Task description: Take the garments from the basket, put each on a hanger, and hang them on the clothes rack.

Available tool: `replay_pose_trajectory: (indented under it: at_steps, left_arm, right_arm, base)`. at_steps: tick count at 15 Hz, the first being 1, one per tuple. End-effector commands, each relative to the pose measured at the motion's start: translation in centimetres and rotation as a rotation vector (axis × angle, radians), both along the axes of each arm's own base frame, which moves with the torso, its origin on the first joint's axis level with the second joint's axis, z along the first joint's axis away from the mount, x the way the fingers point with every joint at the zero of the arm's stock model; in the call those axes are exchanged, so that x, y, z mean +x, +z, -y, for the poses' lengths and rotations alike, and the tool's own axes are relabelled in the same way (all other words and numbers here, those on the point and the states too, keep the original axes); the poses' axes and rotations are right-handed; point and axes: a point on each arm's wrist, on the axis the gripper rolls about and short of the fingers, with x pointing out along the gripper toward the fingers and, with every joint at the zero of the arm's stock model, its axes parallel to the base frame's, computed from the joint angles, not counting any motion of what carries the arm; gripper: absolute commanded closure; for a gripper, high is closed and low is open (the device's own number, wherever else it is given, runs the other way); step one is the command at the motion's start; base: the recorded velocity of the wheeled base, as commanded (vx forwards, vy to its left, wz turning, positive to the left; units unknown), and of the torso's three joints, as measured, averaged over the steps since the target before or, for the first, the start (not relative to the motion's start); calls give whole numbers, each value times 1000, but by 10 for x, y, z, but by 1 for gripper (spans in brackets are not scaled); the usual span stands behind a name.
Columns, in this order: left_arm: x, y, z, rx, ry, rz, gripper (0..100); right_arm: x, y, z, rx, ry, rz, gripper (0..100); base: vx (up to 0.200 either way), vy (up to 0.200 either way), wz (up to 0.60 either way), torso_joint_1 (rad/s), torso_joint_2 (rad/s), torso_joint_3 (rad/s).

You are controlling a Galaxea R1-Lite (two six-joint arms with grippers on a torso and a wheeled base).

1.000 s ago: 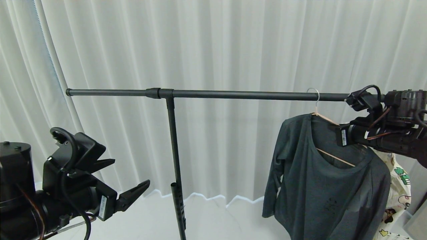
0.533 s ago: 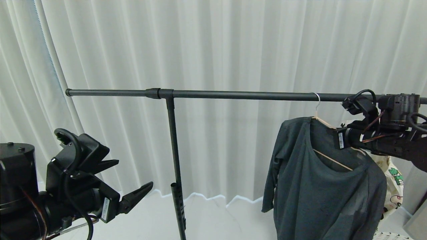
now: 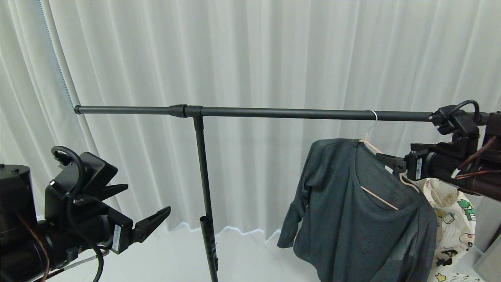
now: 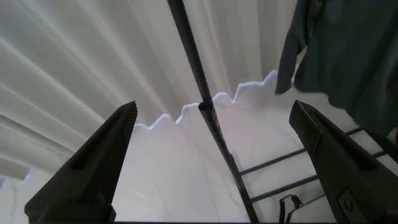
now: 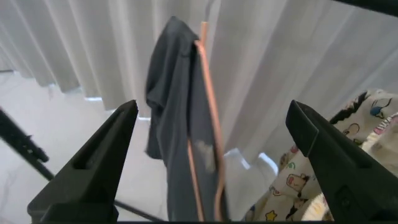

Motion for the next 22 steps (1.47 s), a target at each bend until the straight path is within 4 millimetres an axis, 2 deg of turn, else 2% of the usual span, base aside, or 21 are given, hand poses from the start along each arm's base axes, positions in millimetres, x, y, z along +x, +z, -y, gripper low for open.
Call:
replay_pose_trajectory:
  at_steps: [1,3,5,7,9,13,16,22]
  left_arm:
    - [0,-1,-10,-1,57,-1,0]
    - [-1,1,-19,0,109,17,0]
    - [-6,2,-30,16,215,35,0]
    - [-13,-2,-38,27,308,30,0]
    - [-21,-3,-42,26,330,38,0]
    - [-51,-14,-43,26,346,69,0]
    - [-57,-14,-43,31,376,86,0]
    - [-75,-22,-43,29,382,112,0]
  right_arm:
    - [-30,18,4,14,8,80,0]
    - [-38,20,11,-5,-25,97,0]
    - [-39,20,25,-172,-136,117,0]
    - [-42,23,27,-249,-181,140,0]
    - [-44,25,29,-274,-194,154,0]
    - [-52,33,49,-364,-283,197,0]
    - [-62,34,57,-368,-324,207,0]
    - [-83,22,60,-392,-338,193,0]
  base:
    - [0,0,0,0,0,0]
    - [0,0,0,0,0,0]
    - [0,0,0,0,0,0]
    - [0,0,0,0,0,0]
    - [0,0,0,0,0,0]
    - [0,0,0,0,0,0]
    - [-200,0,0,7,6,4]
    - [-200,0,0,-5,0,3]
